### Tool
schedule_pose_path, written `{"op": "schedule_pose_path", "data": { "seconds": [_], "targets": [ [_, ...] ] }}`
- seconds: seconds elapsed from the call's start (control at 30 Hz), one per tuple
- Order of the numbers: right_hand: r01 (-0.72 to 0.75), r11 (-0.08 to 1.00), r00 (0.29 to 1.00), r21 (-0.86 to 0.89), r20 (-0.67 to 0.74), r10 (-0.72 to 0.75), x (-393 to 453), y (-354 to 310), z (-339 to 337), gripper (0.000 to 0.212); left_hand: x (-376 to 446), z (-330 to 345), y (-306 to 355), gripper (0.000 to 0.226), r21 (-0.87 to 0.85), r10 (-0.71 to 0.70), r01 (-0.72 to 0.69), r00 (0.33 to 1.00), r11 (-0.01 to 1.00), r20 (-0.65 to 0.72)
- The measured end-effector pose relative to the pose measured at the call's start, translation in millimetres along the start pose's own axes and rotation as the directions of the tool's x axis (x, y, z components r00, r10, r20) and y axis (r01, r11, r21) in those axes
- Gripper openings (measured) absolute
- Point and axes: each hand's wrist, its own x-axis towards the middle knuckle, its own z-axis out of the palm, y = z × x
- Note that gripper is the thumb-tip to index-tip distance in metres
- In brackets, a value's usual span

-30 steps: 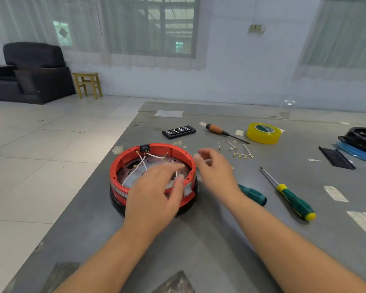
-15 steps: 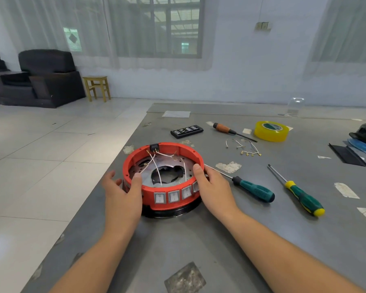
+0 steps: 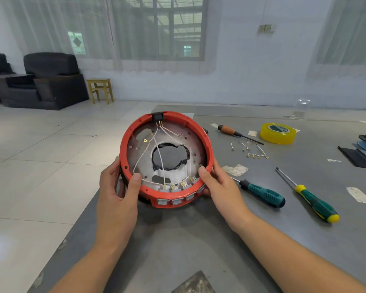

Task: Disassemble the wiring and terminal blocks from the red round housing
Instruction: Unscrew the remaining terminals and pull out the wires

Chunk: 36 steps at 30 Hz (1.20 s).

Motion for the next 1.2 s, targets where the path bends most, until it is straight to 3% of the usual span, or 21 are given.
{"op": "schedule_pose_path", "data": {
  "seconds": [0.13, 0.27, 0.47, 0.6, 0.77, 0.87, 1.07, 1.2],
  "targets": [
    [0.018, 0.988, 0.999, 0.156, 0.026, -0.022, 1.0, 4.4, -1.5, 0.053, -2.6, 0.8, 4.4, 0.053, 0.001, 0.055, -0.055, 0.998, 0.998, 0.014],
    [0.031, 0.964, 0.999, 0.263, -0.033, -0.023, 1.6, 10.0, -2.0, 0.051, -6.1, 2.5, 13.7, 0.059, 0.071, -0.069, 0.066, 0.997, 0.995, 0.042],
    [0.088, 0.955, 0.992, 0.284, -0.107, -0.060, 5.1, 10.9, -2.3, 0.052, -16.0, 11.2, 13.4, 0.072, -0.282, -0.134, 0.190, 0.969, 0.940, 0.205],
    [0.091, 0.959, 0.991, 0.267, -0.116, -0.062, 8.0, 11.9, -3.6, 0.052, -14.5, 12.9, 6.3, 0.086, -0.431, -0.308, 0.354, 0.935, 0.830, 0.174],
    [0.094, 0.957, 0.993, 0.276, -0.095, -0.070, 11.6, 12.5, -0.8, 0.049, -9.8, 11.8, 1.4, 0.058, -0.460, -0.424, 0.496, 0.869, 0.737, 0.258],
    [0.081, 0.958, 0.995, 0.275, -0.074, -0.063, 11.9, 11.2, -0.1, 0.044, -8.6, 12.6, 1.7, 0.063, -0.457, -0.461, 0.542, 0.840, 0.705, 0.286],
    [0.073, 0.997, 0.997, -0.029, -0.017, -0.074, 11.0, 3.0, -7.5, 0.034, -9.8, 16.8, 0.2, 0.066, -0.441, -0.472, 0.551, 0.835, 0.709, 0.283],
    [0.104, 0.925, 0.994, -0.365, 0.001, -0.111, 4.4, -8.5, -23.9, 0.044, -6.9, 14.2, 3.0, 0.067, -0.462, -0.473, 0.557, 0.831, 0.690, 0.294]
  ]
}}
